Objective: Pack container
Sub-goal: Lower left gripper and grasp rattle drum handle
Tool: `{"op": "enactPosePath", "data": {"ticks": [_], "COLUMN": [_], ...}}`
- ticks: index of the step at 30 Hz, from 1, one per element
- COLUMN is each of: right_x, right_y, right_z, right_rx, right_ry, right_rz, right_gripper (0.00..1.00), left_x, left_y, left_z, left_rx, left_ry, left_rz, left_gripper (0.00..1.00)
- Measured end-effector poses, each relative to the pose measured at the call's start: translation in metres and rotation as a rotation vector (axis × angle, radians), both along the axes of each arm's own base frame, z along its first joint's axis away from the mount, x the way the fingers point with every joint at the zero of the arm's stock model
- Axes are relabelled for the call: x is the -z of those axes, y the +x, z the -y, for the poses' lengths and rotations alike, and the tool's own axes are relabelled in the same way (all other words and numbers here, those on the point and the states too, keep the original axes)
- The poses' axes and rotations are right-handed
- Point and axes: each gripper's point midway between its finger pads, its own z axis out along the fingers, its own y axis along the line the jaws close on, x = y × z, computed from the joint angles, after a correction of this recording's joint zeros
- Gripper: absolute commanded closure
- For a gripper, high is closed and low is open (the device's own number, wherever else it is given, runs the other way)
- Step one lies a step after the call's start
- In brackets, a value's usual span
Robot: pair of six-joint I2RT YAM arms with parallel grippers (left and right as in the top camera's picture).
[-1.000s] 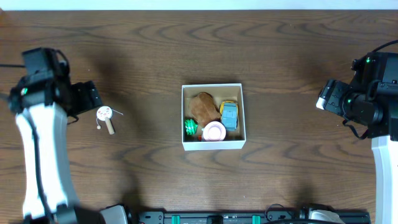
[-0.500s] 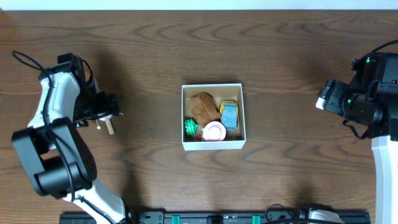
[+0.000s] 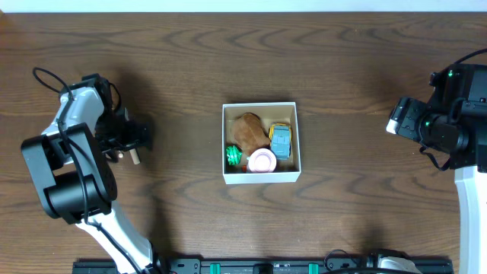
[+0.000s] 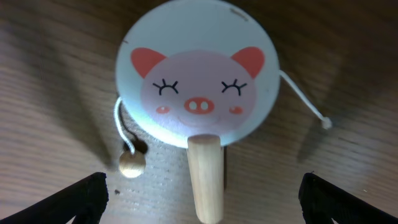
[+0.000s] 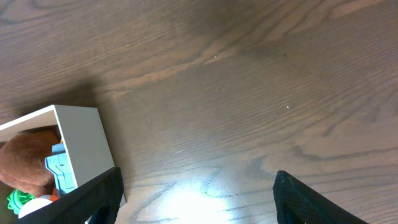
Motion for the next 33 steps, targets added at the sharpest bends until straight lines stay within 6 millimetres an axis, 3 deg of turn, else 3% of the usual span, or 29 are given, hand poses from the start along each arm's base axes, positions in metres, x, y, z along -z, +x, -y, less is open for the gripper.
{"op": "enactPosePath", "data": {"ticks": [3,7,12,14,18,33], "right_x": [0.0000,0.0000,0.0000,0.0000,0.0000,0.0000], "right_y": [0.0000,0.0000,-0.0001,-0.0001,-0.0001,-0.0001], "right_z": [0.0000,0.0000,0.0000,0.0000,0.0000,0.0000], "right_rx": [0.000,0.000,0.000,0.000,0.000,-0.001], "right_ry": [0.000,0.000,0.000,0.000,0.000,0.000], "right_rz": [0.000,0.000,0.000,0.000,0.000,0.000], "right_gripper": [0.21,0.21,0.21,0.21,0.21,0.21], "left_x": [0.0037,0.0040,0.0042,0.0041,0.0041,0.0042], "left_y": [-0.0013,-0.0014,-0.0017,-0.0018,-0.0017,-0.0017], "left_z": [0.0005,0.0004,0.0007,0.0007,0.0007,0.0007], "left_rx": [0.001,0.000,0.003,0.005,0.003,0.003], "left_ry": [-0.004,-0.004,-0.005,-0.005,-0.005,-0.005], "left_rz": [-0.012,-0.013,-0.013,-0.013,-0.014,-0.013], "left_gripper": [0.03,0.26,0.36,0.46,0.56,0.58]}}
